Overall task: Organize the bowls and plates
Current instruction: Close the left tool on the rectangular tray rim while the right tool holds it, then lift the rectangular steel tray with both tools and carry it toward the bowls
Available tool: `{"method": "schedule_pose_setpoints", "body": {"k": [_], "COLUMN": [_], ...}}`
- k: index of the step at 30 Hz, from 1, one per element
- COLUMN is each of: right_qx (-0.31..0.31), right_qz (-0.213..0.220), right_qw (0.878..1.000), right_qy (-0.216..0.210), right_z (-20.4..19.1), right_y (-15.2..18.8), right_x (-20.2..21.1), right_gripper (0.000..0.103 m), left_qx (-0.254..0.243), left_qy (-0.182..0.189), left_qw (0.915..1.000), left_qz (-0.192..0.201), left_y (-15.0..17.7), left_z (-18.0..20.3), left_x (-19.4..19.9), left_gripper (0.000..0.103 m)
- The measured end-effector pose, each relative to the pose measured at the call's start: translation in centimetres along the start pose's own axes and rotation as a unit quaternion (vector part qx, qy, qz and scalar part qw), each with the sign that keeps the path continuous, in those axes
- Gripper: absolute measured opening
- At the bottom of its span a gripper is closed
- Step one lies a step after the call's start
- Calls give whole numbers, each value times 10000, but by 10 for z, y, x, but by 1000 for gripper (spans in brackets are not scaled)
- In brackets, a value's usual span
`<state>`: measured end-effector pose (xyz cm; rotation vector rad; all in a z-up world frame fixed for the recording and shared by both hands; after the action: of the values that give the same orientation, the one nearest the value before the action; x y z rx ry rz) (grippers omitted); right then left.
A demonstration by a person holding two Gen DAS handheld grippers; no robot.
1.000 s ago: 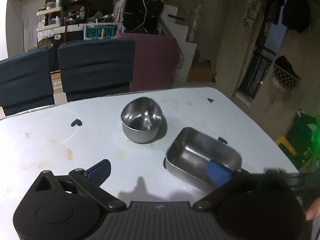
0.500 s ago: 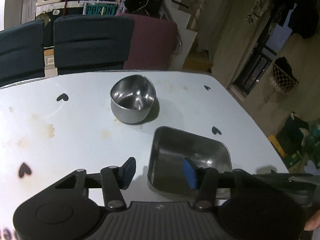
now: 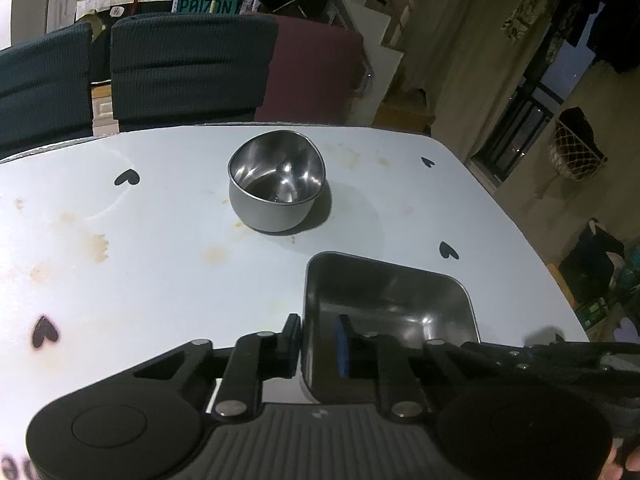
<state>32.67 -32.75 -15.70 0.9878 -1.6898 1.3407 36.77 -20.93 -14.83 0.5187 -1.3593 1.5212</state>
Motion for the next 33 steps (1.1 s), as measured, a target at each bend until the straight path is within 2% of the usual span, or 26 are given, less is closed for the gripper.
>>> {"method": "schedule_pose_setpoints", "body": {"k": [2, 6, 10, 16, 21, 33], "right_qx": [-79, -314, -416, -527, -429, -9], "right_qz": [1, -8, 86, 482, 716, 947], "right_qw": [10000, 9995, 9990, 9966, 9940, 9868], "right_qy": [-15, -58, -109, -421, -708, -1311], "right_z": [2, 6, 5, 0, -19, -89], "right_y": [-1, -1, -3, -6, -2, 24], "right_x": [-1, 1, 11, 39, 63, 100], "right_gripper": [9, 8, 8, 8, 8, 8], "left_qx": [41, 16, 62, 96, 107, 574], "left_qy": [36, 34, 61, 114, -19, -52], "left_qw": [10000, 10000, 9998, 9990, 9978, 9888], "left_qz": [-38, -50, 155, 427, 653, 1375], "left_y": [1, 2, 1, 4, 14, 50], "left_z": [-1, 1, 3, 2, -7, -45], "left_x": [0, 3, 20, 60, 100, 197], "left_gripper": [12, 11, 11, 11, 11, 11]}}
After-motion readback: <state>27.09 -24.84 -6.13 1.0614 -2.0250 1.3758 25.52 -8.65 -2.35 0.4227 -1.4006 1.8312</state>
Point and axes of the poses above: each gripper's, at about its wrist camera, not at the fingertips, and x roughly against the way its jaws point, z to its right, y to its underside, the point moved 3 cm from there along -x, roughly the way its jaws point, and after that the axes turned 8 degrees about -z, right-handed, at the moved point
